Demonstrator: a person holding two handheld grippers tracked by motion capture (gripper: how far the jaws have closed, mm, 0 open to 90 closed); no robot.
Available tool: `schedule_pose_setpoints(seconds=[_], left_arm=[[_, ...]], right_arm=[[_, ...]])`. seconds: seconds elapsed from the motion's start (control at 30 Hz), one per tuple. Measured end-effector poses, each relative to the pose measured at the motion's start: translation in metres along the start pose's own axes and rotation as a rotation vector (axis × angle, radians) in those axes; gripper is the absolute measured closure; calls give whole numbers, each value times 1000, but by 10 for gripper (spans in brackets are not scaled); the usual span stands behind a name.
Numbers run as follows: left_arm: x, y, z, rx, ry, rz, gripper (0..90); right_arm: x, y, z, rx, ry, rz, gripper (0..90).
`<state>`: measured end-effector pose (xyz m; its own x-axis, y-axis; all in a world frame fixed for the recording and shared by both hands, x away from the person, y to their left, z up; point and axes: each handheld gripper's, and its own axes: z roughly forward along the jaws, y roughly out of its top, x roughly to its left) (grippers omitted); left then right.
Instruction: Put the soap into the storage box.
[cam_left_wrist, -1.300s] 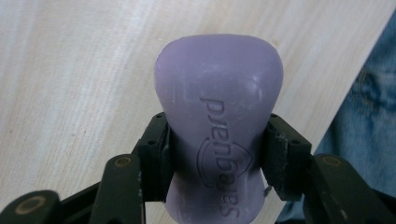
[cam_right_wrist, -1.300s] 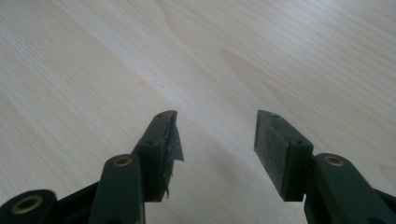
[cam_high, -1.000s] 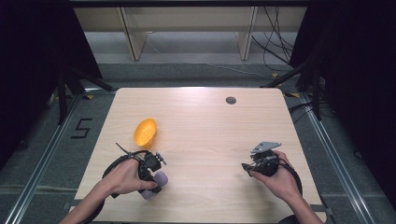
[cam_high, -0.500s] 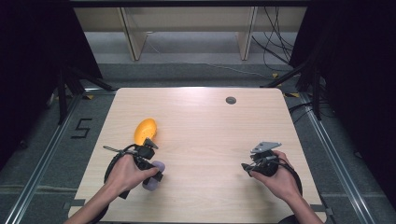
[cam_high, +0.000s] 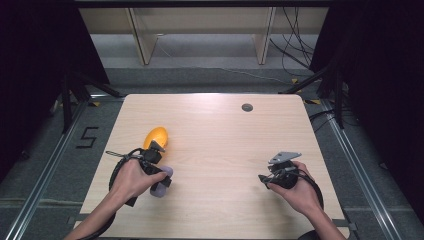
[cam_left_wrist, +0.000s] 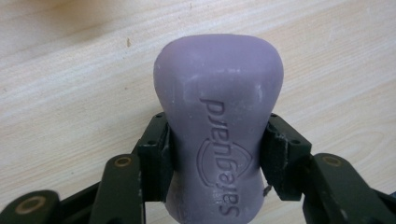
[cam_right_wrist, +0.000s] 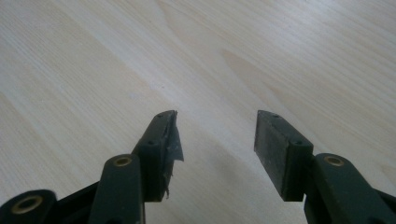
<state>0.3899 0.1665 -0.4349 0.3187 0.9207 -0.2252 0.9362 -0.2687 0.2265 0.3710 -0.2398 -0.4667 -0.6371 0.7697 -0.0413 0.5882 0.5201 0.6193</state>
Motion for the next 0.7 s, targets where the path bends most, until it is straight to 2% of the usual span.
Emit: schedule_pose_setpoints(seconds=[0.07,0.13,0.17,0.2,0.27,0.3,0.37,0.53,0.57,0.6,0.63,0.7], left_arm=[[0,1,-1,-4,0,-10,489],[1,2,-2,-5,1,2,489],[2,3,-3,-8,-1,-16,489],[3,4,-3,-13,-1,-8,489],[3,5,-5,-14,0,-22,489],[4,7,-6,-15,6,-10,489],[4,8,-7,-17,2,-25,489],[8,13,-8,-22,19,-18,489],[7,13,-8,-28,10,-35,489],[8,14,-8,-22,21,-33,489],[8,15,-9,-22,14,-39,489],[10,16,-10,-22,31,-20,489]], right_arm=[[0,0,0,4,0,-2,491],[0,0,0,1,-1,-1,491],[1,0,-1,7,4,14,491],[1,0,-1,6,4,12,492],[0,0,0,-8,-3,-2,491],[0,0,0,-6,-2,-1,491],[0,0,0,-7,-3,-1,491],[1,0,-1,4,2,9,491],[1,0,-1,5,4,10,491],[1,0,-1,5,4,10,491],[1,0,-1,4,4,10,491],[0,0,-1,3,3,8,492]])
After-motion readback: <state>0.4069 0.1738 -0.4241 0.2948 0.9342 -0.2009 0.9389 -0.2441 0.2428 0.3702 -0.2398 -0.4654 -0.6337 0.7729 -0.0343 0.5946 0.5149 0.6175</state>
